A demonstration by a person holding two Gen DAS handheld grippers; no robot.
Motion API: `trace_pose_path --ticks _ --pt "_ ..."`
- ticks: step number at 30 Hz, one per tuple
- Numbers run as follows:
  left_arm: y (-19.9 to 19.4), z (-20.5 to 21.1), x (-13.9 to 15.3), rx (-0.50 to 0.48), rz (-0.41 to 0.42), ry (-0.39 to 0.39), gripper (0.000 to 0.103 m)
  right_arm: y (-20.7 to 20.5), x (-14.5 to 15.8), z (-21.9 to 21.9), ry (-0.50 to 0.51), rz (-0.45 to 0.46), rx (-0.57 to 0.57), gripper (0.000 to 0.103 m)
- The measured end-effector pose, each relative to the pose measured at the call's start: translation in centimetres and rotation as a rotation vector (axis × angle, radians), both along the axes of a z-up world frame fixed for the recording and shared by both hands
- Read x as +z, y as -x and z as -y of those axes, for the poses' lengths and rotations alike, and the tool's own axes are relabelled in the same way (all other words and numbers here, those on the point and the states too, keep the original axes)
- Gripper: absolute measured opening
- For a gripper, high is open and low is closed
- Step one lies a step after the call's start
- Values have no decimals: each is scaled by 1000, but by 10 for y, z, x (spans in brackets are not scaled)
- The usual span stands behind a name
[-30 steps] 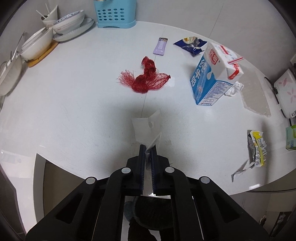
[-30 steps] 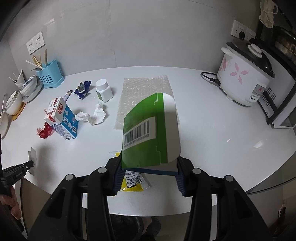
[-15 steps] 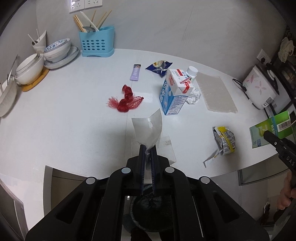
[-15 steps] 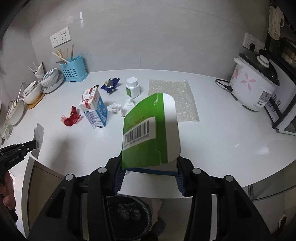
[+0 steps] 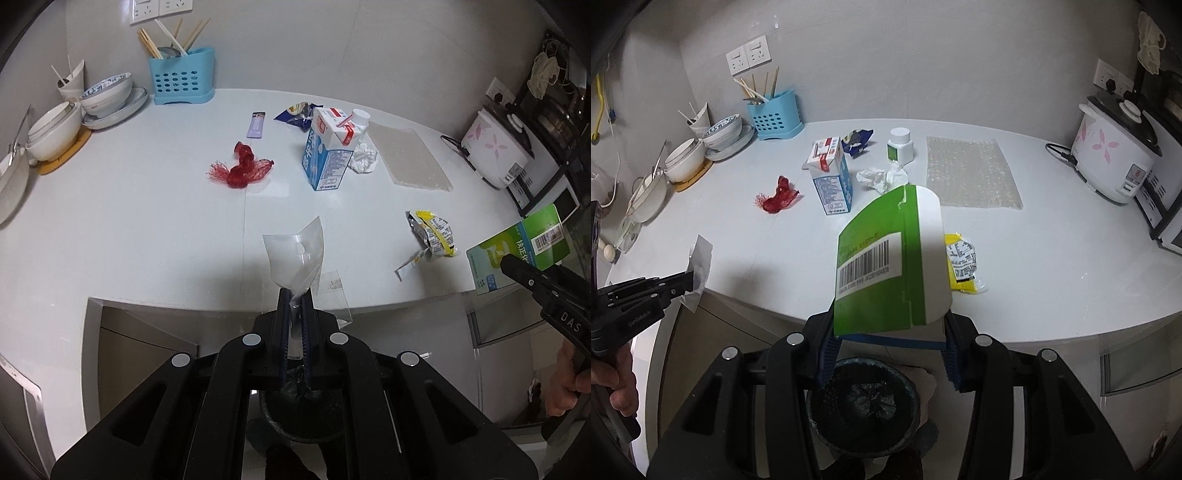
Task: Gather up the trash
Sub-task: 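Carry the plastic bag and green box over the black trash bin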
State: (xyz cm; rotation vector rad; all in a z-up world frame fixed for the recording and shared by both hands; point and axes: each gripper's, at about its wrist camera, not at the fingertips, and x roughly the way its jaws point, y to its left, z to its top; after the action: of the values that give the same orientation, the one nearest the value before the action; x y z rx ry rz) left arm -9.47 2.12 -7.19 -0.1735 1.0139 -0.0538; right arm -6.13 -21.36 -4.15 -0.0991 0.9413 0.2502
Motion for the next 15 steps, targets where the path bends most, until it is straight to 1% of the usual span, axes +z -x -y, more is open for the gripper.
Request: trace_pose_path --ticks 7,15 --pt "23 1 -21 -26 -15 -16 5 21 -23 -8 2 -43 -3 44" --pt "41 4 -48 -53 -41 -24 5 47 -50 -15 7 -89 -8 44"
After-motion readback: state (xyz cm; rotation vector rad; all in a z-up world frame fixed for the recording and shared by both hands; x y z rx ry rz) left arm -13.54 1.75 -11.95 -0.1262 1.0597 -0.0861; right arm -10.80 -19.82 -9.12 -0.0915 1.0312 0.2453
